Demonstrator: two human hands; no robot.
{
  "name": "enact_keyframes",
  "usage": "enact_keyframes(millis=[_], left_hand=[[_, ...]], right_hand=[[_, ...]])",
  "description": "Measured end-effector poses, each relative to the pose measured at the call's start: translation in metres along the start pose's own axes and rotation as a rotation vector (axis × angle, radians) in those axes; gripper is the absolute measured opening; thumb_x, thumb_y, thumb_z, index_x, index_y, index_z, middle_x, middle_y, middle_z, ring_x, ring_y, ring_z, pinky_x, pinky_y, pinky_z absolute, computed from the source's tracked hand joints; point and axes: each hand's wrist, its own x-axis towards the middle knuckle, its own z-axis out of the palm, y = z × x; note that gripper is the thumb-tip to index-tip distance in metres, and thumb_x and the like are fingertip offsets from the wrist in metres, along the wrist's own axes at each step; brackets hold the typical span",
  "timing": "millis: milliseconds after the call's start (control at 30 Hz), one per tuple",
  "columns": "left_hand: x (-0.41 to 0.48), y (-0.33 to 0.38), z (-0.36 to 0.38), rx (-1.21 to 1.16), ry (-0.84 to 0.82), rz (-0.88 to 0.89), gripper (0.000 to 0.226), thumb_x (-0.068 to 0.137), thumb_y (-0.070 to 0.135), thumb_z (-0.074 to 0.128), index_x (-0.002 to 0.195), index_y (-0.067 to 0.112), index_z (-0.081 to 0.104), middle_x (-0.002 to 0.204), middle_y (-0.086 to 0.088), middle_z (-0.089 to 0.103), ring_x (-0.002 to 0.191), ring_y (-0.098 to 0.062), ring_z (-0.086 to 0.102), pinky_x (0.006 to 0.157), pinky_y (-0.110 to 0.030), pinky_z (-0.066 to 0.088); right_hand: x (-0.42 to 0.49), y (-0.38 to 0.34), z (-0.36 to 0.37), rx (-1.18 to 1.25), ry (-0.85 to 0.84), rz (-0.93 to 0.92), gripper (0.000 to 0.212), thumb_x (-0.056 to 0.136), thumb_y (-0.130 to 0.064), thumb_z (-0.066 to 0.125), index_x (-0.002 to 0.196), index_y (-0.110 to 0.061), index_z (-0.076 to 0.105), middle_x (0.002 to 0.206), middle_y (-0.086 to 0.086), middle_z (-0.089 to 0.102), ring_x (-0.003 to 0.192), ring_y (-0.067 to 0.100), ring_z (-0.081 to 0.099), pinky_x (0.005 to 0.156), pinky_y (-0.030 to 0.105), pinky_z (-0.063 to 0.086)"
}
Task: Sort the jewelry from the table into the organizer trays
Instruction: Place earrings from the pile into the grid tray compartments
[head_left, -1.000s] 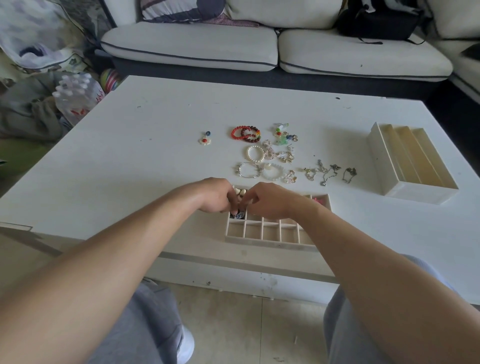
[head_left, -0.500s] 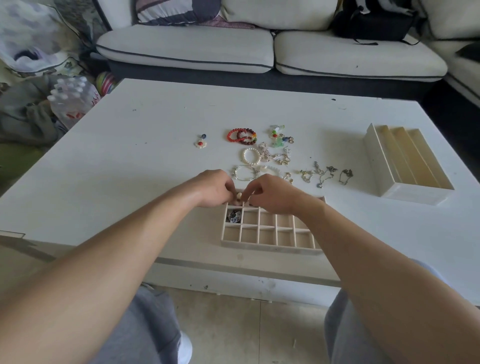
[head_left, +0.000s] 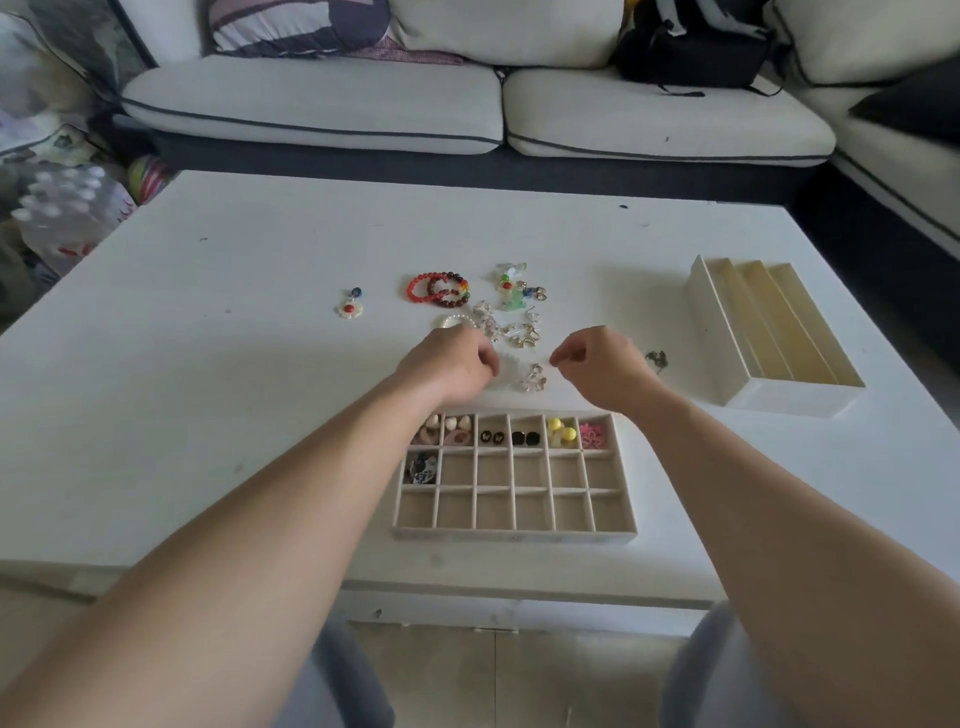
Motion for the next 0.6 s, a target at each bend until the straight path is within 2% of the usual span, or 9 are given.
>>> enact_keyframes(millis=[100, 200, 333, 433, 600], left_hand=[[0.015, 0.007, 0.009, 0.014, 0.051, -0.031, 0.029, 0.098, 0.011, 0.050, 0.103, 0.025, 0.075, 0.130, 0.001, 0.066, 0.116, -0.023, 0.062, 0.099, -0.037, 0.050], [0.028, 0.010, 0.015, 0.022, 0.086, -0.066, 0.030, 0.097, 0.011, 0.051, 0.098, 0.030, 0.074, 0.129, 0.000, 0.066, 0.115, -0.026, 0.062, 0.100, -0.041, 0.051], [0.043, 0.012, 0.019, 0.003, 0.099, -0.075, 0.028, 0.095, 0.014, 0.053, 0.089, 0.035, 0.071, 0.124, 0.002, 0.069, 0.110, -0.025, 0.064, 0.098, -0.041, 0.053], [0.049, 0.012, 0.022, -0.001, 0.077, -0.048, 0.027, 0.097, 0.015, 0.053, 0.097, 0.032, 0.075, 0.125, 0.003, 0.069, 0.112, -0.023, 0.063, 0.099, -0.041, 0.052], [0.048, 0.010, 0.021, -0.001, 0.066, -0.023, 0.027, 0.098, 0.017, 0.053, 0.106, 0.026, 0.077, 0.128, 0.002, 0.069, 0.116, -0.025, 0.062, 0.097, -0.034, 0.050]], right_hand=[[0.008, 0.011, 0.003, -0.012, -0.033, 0.005, 0.025, 0.094, -0.008, 0.057, 0.105, -0.022, 0.075, 0.097, -0.008, 0.064, 0.090, 0.014, 0.062, 0.076, 0.025, 0.047], [0.013, 0.011, 0.010, -0.028, -0.081, -0.018, 0.016, 0.089, -0.014, 0.071, 0.103, -0.022, 0.074, 0.094, -0.008, 0.067, 0.086, 0.013, 0.065, 0.080, 0.030, 0.055], [0.023, 0.009, 0.017, -0.049, -0.108, -0.006, 0.020, 0.080, -0.019, 0.082, 0.096, -0.024, 0.072, 0.080, -0.008, 0.067, 0.062, 0.009, 0.061, 0.063, 0.029, 0.053], [0.027, 0.011, 0.020, -0.060, -0.130, 0.009, 0.015, 0.080, -0.018, 0.081, 0.091, -0.025, 0.072, 0.085, -0.005, 0.071, 0.063, 0.009, 0.062, 0.067, 0.032, 0.059], [0.029, 0.012, 0.023, -0.080, -0.136, 0.022, 0.008, 0.085, -0.015, 0.075, 0.082, -0.022, 0.072, 0.090, -0.002, 0.073, 0.071, 0.011, 0.064, 0.067, 0.027, 0.054]])
